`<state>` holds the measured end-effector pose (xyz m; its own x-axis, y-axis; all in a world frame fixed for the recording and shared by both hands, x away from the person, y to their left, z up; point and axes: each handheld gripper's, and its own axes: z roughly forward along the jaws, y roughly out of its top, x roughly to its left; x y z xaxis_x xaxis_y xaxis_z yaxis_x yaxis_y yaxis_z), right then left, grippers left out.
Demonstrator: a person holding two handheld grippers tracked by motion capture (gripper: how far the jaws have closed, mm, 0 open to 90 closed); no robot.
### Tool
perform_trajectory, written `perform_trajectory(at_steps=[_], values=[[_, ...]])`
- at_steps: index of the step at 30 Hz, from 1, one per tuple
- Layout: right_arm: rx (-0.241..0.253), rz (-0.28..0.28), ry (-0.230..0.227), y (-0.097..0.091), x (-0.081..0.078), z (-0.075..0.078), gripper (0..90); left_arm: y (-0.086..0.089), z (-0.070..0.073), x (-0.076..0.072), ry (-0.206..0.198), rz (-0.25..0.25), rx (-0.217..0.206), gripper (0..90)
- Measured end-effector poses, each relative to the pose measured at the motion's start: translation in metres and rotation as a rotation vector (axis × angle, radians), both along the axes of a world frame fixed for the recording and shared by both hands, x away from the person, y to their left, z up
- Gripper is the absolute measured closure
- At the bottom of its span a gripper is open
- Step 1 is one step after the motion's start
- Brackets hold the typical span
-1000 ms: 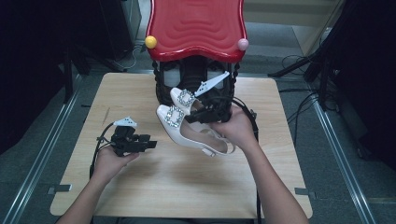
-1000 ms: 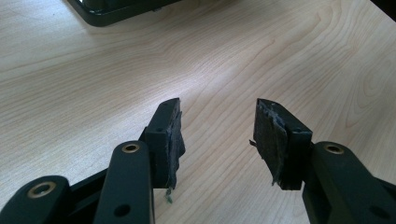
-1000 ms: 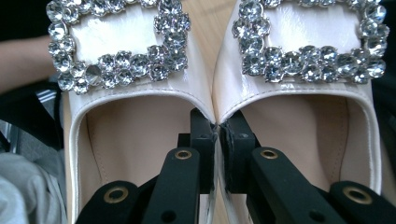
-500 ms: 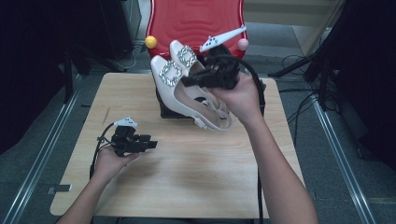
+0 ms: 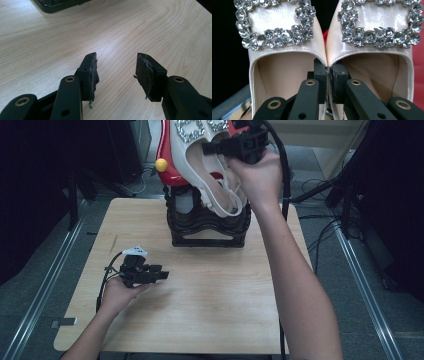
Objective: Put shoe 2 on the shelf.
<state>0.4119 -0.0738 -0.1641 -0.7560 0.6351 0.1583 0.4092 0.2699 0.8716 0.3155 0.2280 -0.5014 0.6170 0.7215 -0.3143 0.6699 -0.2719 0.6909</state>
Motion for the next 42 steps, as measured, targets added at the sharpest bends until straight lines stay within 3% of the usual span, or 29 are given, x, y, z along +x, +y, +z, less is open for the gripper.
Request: perform_trajectory(at_steps=[8,15,23,27,33,37,42], values=[[0.002,-0.166,-0.005,0.004,0.024,0.035,86.4,-0.001,0.000,0.000,0.003,-0.007,-0.005,51.9],[-0.021,-0.282,0.022,0.013,0.056,0.042,86.4,0.000,0.000,0.000,0.002,-0.008,-0.015,51.9],[0.055,-0.383,0.073,0.017,0.088,0.026,86.4,0.001,0.000,0.000,0.006,-0.017,-0.016,52.0],[0.075,-0.399,0.080,0.020,0.097,0.020,86.4,0.001,0.000,0.000,0.006,-0.014,-0.022,52.0],[0.131,-0.416,0.158,0.017,0.112,0.008,86.2,0.002,0.000,0.000,0.010,-0.013,-0.027,52.1],[0.202,-0.437,0.190,0.010,0.120,-0.001,86.1,0.002,-0.001,0.000,0.011,-0.010,-0.024,52.0],[0.177,-0.451,0.193,0.016,0.121,0.000,85.8,0.001,-0.002,0.001,0.014,-0.007,-0.022,52.1]])
